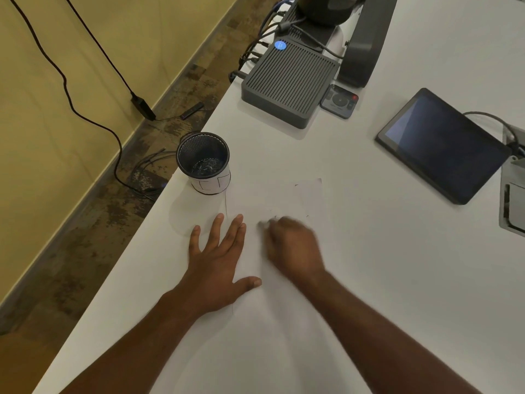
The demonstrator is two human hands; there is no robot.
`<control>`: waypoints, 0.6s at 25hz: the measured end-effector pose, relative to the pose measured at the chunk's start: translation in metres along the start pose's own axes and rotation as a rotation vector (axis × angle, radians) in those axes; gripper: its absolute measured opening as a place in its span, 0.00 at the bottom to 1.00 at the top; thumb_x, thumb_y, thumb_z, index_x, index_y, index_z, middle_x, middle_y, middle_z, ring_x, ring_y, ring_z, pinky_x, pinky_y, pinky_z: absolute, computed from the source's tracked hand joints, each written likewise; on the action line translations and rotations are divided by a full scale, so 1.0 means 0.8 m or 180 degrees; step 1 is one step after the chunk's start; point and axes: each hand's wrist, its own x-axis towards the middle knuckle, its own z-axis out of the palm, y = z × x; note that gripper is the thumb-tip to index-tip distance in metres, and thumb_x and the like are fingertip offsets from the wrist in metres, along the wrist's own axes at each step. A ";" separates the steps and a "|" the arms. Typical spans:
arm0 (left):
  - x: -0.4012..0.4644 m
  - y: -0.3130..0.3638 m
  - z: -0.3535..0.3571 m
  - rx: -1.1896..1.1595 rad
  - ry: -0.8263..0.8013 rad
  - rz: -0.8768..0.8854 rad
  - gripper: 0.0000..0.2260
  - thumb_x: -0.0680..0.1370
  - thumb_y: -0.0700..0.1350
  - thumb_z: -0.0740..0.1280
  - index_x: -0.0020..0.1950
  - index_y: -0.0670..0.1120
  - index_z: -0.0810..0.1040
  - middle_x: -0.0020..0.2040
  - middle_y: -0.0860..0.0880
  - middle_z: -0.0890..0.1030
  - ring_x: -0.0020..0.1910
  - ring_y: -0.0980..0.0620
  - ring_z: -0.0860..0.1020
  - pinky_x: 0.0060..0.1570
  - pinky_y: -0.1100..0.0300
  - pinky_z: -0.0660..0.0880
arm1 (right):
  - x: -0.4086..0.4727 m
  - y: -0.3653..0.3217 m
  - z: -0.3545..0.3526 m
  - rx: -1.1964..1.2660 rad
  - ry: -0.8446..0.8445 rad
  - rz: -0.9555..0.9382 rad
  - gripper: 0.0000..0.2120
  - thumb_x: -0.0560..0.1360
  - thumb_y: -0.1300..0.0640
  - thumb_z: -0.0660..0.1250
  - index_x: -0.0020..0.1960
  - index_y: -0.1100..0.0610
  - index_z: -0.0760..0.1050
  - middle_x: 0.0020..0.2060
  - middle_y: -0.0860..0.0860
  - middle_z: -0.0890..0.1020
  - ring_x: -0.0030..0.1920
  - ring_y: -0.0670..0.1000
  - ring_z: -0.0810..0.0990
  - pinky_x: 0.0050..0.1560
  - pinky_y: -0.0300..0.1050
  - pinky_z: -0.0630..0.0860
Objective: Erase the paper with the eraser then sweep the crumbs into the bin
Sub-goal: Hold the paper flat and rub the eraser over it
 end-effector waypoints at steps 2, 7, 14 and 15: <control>0.000 0.000 -0.002 -0.0002 -0.0018 0.0037 0.49 0.69 0.79 0.39 0.80 0.49 0.36 0.80 0.53 0.32 0.77 0.47 0.29 0.73 0.34 0.33 | 0.037 0.032 -0.014 -0.0159 0.0650 0.0770 0.16 0.77 0.55 0.65 0.31 0.57 0.73 0.27 0.53 0.74 0.28 0.58 0.75 0.29 0.42 0.61; -0.001 0.001 -0.002 0.0005 -0.0017 -0.0014 0.49 0.70 0.79 0.39 0.81 0.49 0.40 0.82 0.52 0.37 0.79 0.46 0.32 0.73 0.33 0.37 | -0.012 -0.017 0.001 0.0063 0.0179 -0.0022 0.12 0.76 0.58 0.67 0.34 0.58 0.75 0.27 0.52 0.74 0.26 0.54 0.71 0.29 0.39 0.61; 0.000 0.002 -0.006 -0.0010 -0.0081 -0.0028 0.49 0.68 0.79 0.37 0.80 0.50 0.35 0.80 0.53 0.31 0.77 0.47 0.28 0.73 0.34 0.34 | -0.021 0.003 -0.011 0.0002 0.0339 0.0559 0.15 0.77 0.56 0.67 0.32 0.56 0.72 0.27 0.52 0.73 0.26 0.56 0.72 0.28 0.41 0.62; 0.000 0.002 -0.005 0.0013 -0.0104 -0.0043 0.49 0.68 0.79 0.36 0.80 0.51 0.34 0.79 0.53 0.30 0.77 0.47 0.28 0.73 0.34 0.34 | -0.041 -0.009 -0.003 0.0031 0.0200 0.0239 0.13 0.76 0.57 0.67 0.33 0.57 0.74 0.27 0.52 0.74 0.27 0.55 0.72 0.29 0.41 0.62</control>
